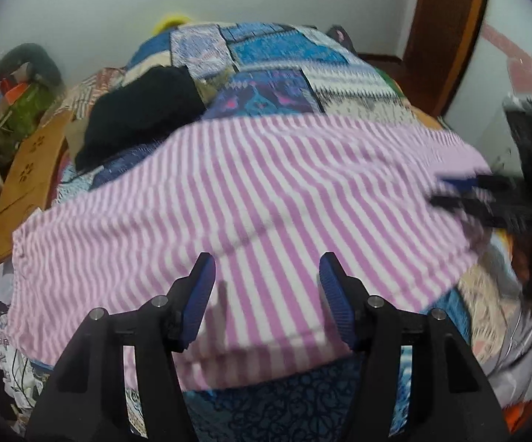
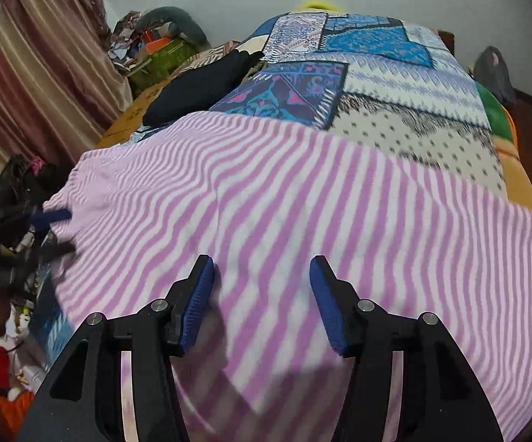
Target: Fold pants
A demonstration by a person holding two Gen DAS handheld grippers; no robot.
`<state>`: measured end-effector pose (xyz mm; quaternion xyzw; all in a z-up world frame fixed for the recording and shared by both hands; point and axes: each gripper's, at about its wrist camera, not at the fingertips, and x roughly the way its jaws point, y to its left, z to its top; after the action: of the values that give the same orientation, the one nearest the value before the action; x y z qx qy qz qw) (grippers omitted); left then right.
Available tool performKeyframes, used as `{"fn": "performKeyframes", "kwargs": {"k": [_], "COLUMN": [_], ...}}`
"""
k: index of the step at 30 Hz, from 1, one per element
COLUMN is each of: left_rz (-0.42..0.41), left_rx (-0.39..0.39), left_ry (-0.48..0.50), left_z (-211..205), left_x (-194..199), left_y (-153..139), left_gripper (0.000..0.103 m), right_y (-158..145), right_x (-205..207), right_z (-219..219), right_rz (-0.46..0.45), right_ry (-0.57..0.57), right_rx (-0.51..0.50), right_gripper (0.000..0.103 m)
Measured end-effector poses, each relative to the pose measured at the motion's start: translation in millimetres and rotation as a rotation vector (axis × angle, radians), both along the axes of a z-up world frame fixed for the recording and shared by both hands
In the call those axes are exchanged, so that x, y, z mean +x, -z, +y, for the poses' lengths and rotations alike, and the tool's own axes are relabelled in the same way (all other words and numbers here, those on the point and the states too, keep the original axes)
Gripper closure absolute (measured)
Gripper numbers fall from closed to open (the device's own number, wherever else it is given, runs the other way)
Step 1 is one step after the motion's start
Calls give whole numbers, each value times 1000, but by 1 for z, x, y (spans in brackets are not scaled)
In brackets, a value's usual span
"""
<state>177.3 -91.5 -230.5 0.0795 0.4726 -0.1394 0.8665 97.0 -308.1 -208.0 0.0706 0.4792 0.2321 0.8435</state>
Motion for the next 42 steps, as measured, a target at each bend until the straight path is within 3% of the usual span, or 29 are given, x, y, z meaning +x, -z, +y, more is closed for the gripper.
{"fn": "performKeyframes", "kwargs": {"k": [7, 15, 21, 27, 30, 37, 42], "left_rz": [-25, 29, 86, 126, 109, 73, 64], "left_rx": [-39, -73, -33, 40, 87, 149, 147], "left_ry": [9, 134, 246, 319, 333, 350, 353], "left_z": [-27, -104, -173, -219, -231, -239, -241], "left_x": [30, 56, 65, 64, 64, 62, 62], "left_y": [-20, -14, 11, 36, 43, 56, 59], "left_gripper": [43, 42, 42, 42, 38, 27, 23], "right_y": [0, -3, 13, 32, 37, 48, 61], "right_x": [-38, -96, -129, -134, -129, -123, -116], "right_z": [-33, -143, -200, -214, -217, -235, -239], "right_rz": [56, 34, 71, 99, 90, 93, 110], "right_ry": [97, 495, 694, 736, 752, 799, 818], "right_rx": [14, 22, 33, 119, 162, 238, 269], "right_gripper": [47, 45, 44, 44, 44, 43, 41]}}
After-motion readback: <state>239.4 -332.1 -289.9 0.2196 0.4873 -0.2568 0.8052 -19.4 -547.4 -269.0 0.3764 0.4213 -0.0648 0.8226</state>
